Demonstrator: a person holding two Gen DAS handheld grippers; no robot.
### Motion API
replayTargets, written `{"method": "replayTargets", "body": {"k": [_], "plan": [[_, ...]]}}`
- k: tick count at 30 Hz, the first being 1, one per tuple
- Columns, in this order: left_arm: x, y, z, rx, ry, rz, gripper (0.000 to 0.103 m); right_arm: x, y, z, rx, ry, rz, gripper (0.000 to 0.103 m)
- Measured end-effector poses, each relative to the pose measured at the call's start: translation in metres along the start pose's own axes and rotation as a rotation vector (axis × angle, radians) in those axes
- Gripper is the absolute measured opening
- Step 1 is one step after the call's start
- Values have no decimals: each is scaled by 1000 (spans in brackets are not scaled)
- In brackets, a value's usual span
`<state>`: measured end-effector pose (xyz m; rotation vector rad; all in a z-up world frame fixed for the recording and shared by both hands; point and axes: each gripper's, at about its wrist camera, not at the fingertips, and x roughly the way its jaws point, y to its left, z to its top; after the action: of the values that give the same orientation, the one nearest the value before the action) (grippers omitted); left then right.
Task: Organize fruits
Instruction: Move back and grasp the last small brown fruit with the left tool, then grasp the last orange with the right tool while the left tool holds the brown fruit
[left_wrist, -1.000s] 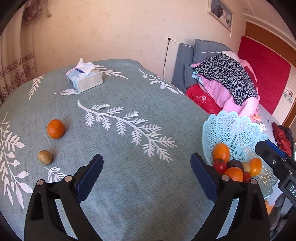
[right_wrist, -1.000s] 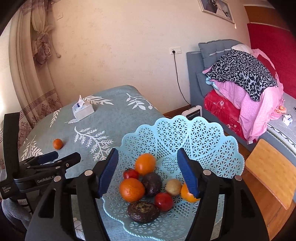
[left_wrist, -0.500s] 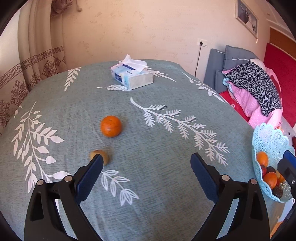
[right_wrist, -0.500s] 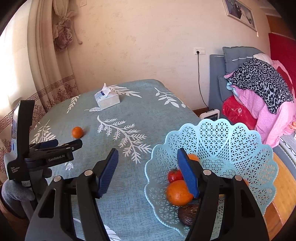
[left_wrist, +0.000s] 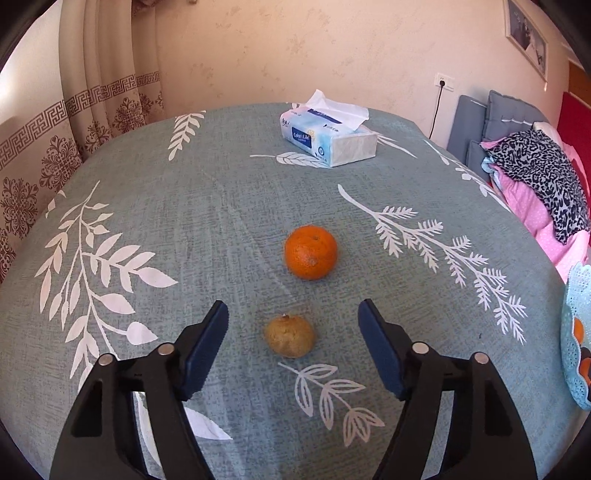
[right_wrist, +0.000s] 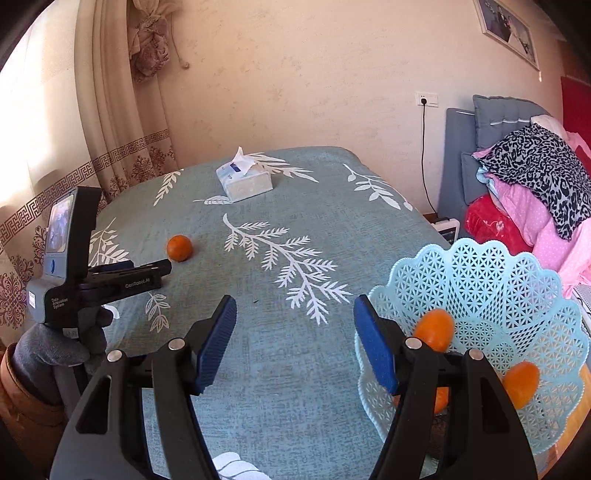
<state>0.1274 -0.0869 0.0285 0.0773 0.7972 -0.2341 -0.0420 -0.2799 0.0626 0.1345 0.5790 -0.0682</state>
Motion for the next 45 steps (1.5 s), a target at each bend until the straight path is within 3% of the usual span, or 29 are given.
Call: {"method": "replayTargets", "body": {"k": [4,5,8,20,30,38,45], "plan": [[14,3,-4,-6,41,10,48,8,14,4,-23,3,26,68],[17,4,-5,-10,56,14,36,10,17,6,-29,4,32,68],[16,5,-5,-18,53,10,29,18,29,10,-47,7,52,68],[-25,36,1,-101,-67,41,29,82,66,33,-57,139,169,68],[-43,65,0,-171,-98,89,29,150,107,54,-90,197,241,68],[-40,76,-1,-211,-88,95,29,202,141,67,-136,267,266,49],[-37,77,-2,-215,-78,90,29,223,150,64,-149,300,241,41]]}}
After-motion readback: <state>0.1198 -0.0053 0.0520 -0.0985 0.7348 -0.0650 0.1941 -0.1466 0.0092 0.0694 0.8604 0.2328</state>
